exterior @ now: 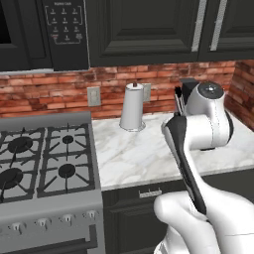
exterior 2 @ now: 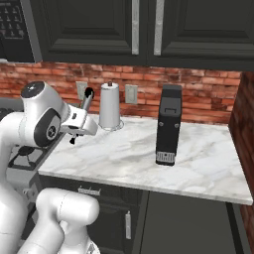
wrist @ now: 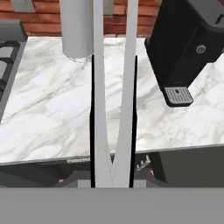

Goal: Take the tongs from the drawer on the right and place them on the dining counter next to the tray containing the hot dog.

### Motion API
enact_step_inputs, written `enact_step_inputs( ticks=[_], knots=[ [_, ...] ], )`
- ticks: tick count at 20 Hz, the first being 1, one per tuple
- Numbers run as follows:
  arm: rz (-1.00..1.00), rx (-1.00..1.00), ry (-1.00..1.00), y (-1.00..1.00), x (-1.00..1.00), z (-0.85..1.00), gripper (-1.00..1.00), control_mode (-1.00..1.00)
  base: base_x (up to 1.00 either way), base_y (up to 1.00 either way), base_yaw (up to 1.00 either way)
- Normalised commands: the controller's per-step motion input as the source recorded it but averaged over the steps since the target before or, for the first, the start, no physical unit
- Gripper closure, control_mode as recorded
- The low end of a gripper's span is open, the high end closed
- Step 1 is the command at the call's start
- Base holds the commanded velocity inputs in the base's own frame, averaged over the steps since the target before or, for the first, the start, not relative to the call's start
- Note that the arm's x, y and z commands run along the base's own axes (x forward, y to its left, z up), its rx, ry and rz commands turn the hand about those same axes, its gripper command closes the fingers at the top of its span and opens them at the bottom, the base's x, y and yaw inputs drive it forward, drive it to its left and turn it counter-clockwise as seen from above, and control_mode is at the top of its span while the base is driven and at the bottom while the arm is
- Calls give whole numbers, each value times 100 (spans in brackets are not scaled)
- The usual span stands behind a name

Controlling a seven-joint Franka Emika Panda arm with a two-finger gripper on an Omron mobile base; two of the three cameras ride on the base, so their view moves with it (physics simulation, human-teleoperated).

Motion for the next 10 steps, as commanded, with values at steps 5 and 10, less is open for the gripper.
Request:
enact_step_inputs(
  ticks=[5, 10],
  knots=[
    [8, -3, -1, 2, -26, 9, 100, -100, 0, 0, 0],
    [9, -1, -2, 0, -26, 1, 100, -100, 0, 0, 0]
  ],
)
